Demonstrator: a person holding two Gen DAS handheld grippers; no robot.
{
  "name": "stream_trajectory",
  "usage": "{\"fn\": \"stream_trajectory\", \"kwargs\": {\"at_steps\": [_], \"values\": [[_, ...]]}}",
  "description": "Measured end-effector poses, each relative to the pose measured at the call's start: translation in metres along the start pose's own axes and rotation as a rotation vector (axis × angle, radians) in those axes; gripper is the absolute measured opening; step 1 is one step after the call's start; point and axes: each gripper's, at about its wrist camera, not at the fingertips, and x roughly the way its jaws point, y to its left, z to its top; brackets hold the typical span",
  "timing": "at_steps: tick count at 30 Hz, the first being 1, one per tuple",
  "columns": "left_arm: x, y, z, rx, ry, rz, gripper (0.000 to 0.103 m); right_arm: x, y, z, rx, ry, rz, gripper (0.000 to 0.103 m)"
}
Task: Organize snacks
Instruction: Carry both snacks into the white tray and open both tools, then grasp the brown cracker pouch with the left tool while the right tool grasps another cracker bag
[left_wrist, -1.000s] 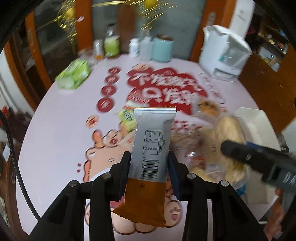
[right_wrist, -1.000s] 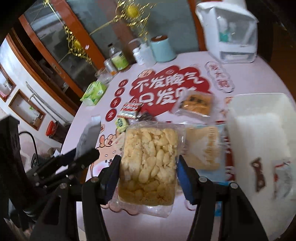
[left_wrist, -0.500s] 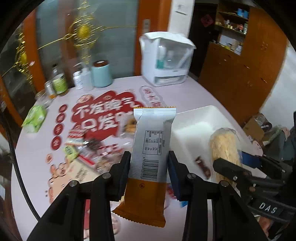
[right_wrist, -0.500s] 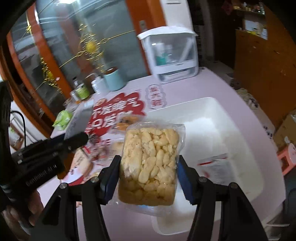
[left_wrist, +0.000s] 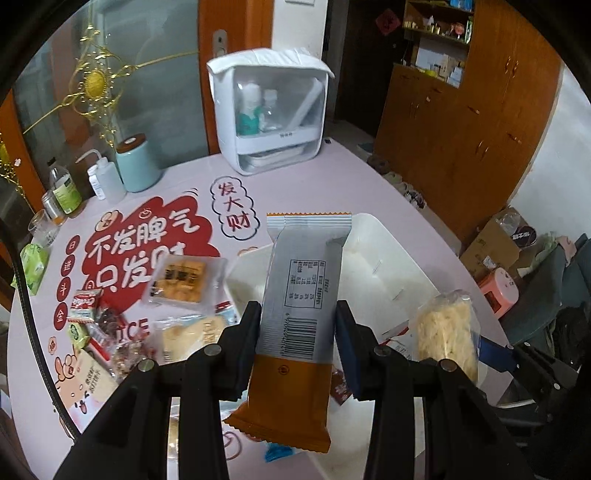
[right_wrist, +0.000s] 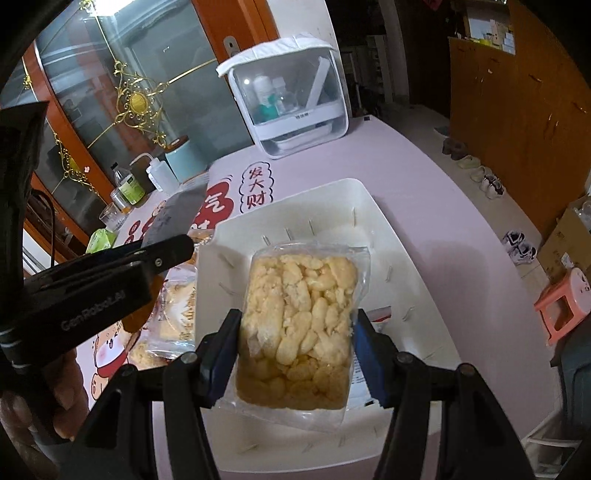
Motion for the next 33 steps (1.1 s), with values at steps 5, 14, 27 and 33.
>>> {"fn": "stream_trajectory", "kwargs": {"at_steps": [5, 14, 27, 33], "values": [[0.026, -0.017, 0.008, 0.012, 0.039, 0.041, 0.039, 0.016, -0.011, 0.002, -0.001, 0.047, 0.025, 0.060], [0.043, -0.019, 0.012, -0.010, 0.061, 0.093, 0.083, 0.033, -0.014, 0.008, -0.016, 0.082, 0.054, 0.077], [0.031, -0.015, 0.010, -0.026, 0.063, 0.135, 0.083, 0.024, -0.005, 0.004, -0.038, 0.072, 0.079, 0.077], [0.020, -0.014, 0.005, -0.031, 0.055, 0.126, 0.083, 0.015, -0.001, -0.003, -0.031, 0.061, 0.079, 0.077]]}}
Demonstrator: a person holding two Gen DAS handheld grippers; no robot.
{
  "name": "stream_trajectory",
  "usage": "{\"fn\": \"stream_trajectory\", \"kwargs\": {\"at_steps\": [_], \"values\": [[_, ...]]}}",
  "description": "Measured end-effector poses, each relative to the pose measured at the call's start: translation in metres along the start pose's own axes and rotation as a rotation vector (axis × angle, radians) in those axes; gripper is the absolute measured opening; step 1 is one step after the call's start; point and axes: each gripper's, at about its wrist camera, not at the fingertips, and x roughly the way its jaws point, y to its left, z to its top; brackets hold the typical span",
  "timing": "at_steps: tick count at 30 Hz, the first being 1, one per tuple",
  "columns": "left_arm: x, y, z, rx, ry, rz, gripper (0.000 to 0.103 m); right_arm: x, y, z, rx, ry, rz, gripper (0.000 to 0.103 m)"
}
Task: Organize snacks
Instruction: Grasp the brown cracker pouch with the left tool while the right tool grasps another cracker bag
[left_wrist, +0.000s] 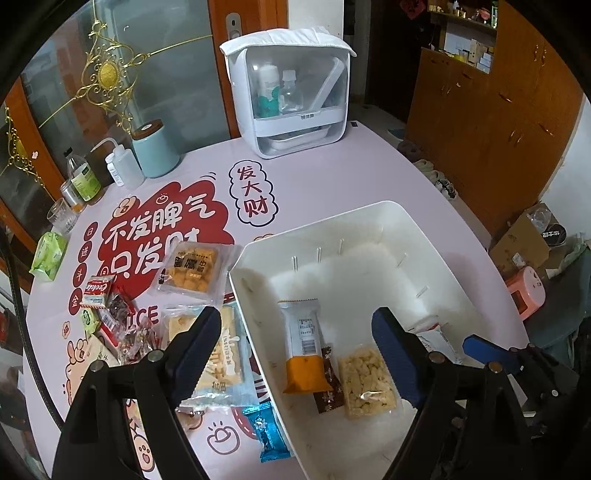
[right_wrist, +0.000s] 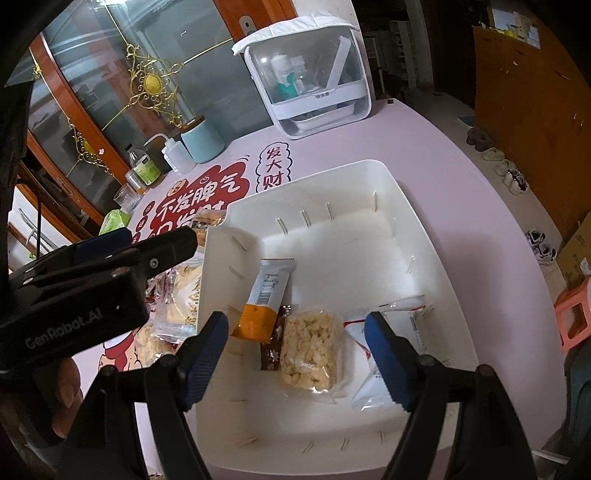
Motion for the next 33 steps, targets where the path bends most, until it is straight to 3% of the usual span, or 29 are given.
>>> {"fn": "stream_trajectory", "kwargs": {"at_steps": [9, 16, 24, 33], "values": [[-0.033, 0.012, -0.014, 0.021, -0.049, 0.001, 0.083, -0.015, 0.016, -0.011, 0.020, -0.030, -0.023, 0.077], [-0.064, 0.043, -0.028, 0.021, -0.103, 0.009, 0.083, -0.027, 0.039, -0.016, 0.038, -0.075, -0.056, 0.077], [-0.102, 0.126, -0.041, -0.036, -0.180, 0.073, 0.084, -0.035, 0.097, -0.012, 0.005, -0.127, -0.091, 0.077], [-0.123, 0.245, -0.058, -0.148, -0.234, 0.157, 0.088, -0.017, 0.173, -0.012, -0.073, -0.097, -0.107, 0.077]]}}
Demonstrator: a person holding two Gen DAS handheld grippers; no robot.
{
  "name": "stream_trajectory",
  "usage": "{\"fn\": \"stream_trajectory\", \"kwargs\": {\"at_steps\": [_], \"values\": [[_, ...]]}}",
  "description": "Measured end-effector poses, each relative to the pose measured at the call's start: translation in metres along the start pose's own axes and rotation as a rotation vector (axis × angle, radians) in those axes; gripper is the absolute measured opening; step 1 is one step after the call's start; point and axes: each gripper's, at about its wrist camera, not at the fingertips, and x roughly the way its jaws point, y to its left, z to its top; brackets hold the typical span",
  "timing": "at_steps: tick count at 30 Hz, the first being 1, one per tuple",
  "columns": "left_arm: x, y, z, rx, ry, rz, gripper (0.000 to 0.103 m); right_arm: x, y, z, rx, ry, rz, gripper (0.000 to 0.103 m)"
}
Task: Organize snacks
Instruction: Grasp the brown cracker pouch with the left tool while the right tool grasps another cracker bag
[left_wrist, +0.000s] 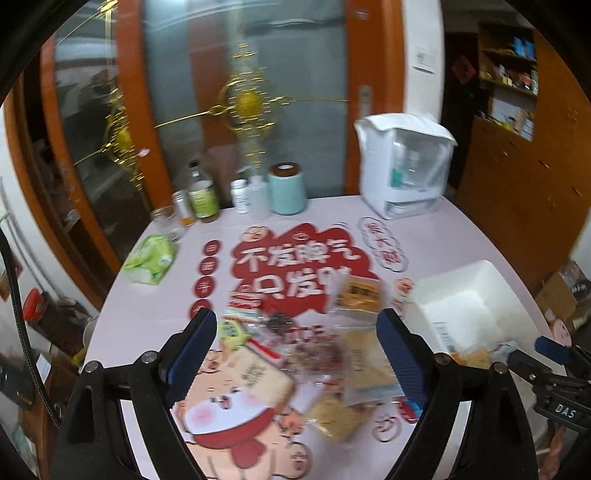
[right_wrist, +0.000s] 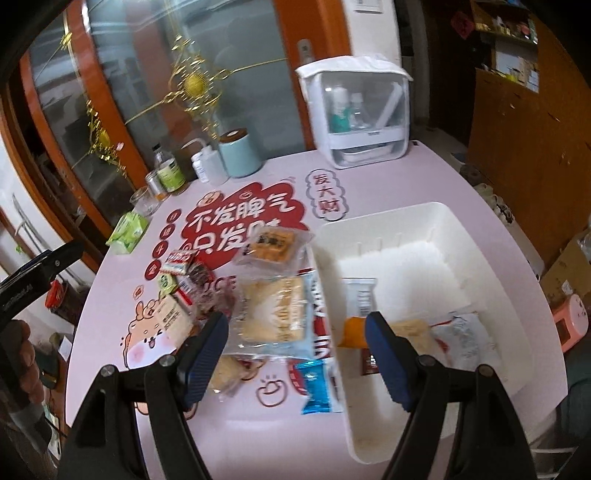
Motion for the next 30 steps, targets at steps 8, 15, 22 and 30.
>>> {"fn": "stream_trajectory", "kwargs": {"at_steps": [8, 15, 22, 30], "values": [[0.035, 0.077, -0.024, -0.040, 0.074, 0.017, 0.088, 0.040, 0.051, -0.011, -0.036, 0.102, 0.029, 0.077], [0.095, 0.105, -0.065, -0.038, 0.241, -0.014, 0.088, 0.100, 0.075, -0.046, -0.064, 0.233, 0.083, 0.077], [0.160, 0.114, -0.094, -0.112, 0.408, -0.046, 0.088, 0.149, 0.089, -0.070, -0.131, 0.311, 0.151, 0.077], [0.211, 0.108, -0.099, -0.198, 0.503, -0.014, 0.088, 0.183, 0.106, -0.074, -0.322, 0.353, 0.178, 0.077]]}}
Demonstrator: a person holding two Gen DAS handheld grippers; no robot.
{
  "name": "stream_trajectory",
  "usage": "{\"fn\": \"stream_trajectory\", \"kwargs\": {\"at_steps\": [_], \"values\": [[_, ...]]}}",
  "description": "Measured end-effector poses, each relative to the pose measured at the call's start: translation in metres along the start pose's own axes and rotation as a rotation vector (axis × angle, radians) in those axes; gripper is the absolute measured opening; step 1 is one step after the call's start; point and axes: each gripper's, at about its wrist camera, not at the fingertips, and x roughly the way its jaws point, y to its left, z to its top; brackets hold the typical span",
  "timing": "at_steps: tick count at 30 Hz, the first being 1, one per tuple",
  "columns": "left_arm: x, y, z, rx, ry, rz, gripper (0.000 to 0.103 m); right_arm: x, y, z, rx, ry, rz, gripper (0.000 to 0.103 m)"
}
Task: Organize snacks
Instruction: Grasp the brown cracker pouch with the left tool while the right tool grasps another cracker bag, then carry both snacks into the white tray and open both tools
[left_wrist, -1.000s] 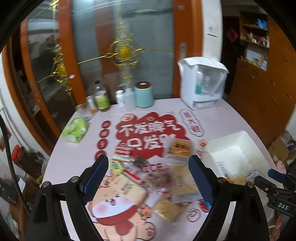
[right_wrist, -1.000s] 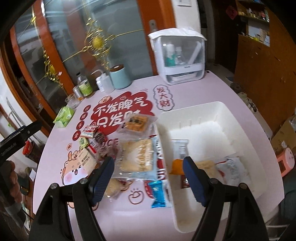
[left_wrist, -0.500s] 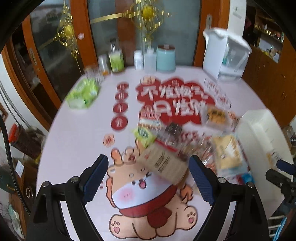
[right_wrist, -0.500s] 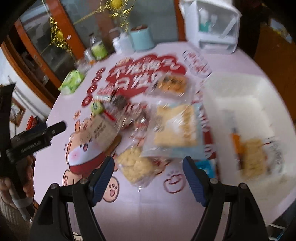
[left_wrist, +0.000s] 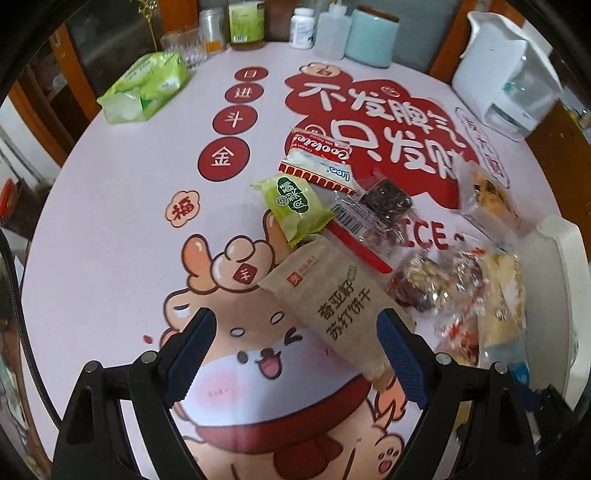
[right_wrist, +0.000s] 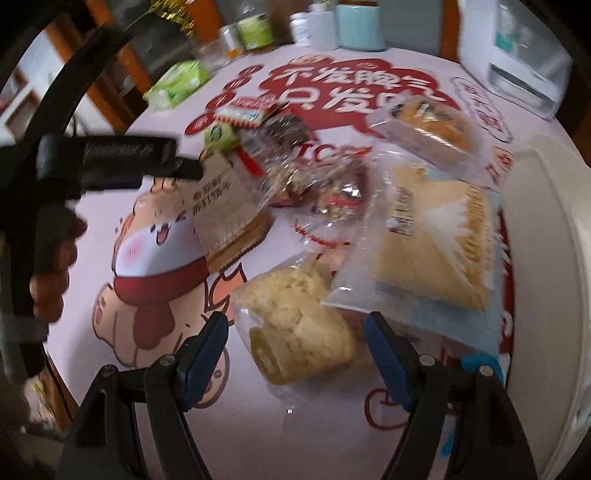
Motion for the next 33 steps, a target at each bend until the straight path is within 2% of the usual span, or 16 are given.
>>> {"fn": "stream_trajectory", "kwargs": {"at_steps": [4, 9, 17, 25, 26, 29, 33], "values": [[0.016, -0.007, 0.009, -0.033, 0.030, 0.034, 0.088, 0.013, 0.004, 0.002, -0.050, 0.024, 0.002, 0.077], [0.035, -0.006, 0.018, -0.124, 0.089, 0.029, 0.088, 0.014, 0.004, -0.002, -0.076, 0.022, -0.010, 0.061], [0.061, -0.013, 0.023, -0.227, 0.149, 0.033, 0.089, 0.008, 0.000, -0.014, -0.053, 0.051, 0.020, 0.060], [0.065, -0.033, 0.015, -0.203, 0.155, 0.111, 0.088, 0.001, 0.001, -0.028, -0.052, 0.070, 0.053, 0.060], [0.063, -0.034, 0.011, -0.196, 0.148, 0.113, 0.083, -0.001, 0.002, -0.031, -0.052, 0.069, 0.055, 0.060], [0.054, -0.036, 0.001, -0.153, 0.131, 0.124, 0.060, -0.006, 0.002, -0.035, -0.050, 0.061, 0.057, 0.059], [0.046, -0.034, -0.018, -0.093, 0.148, 0.109, 0.059, -0.018, 0.001, -0.038, -0.036, 0.035, 0.055, 0.059]]}}
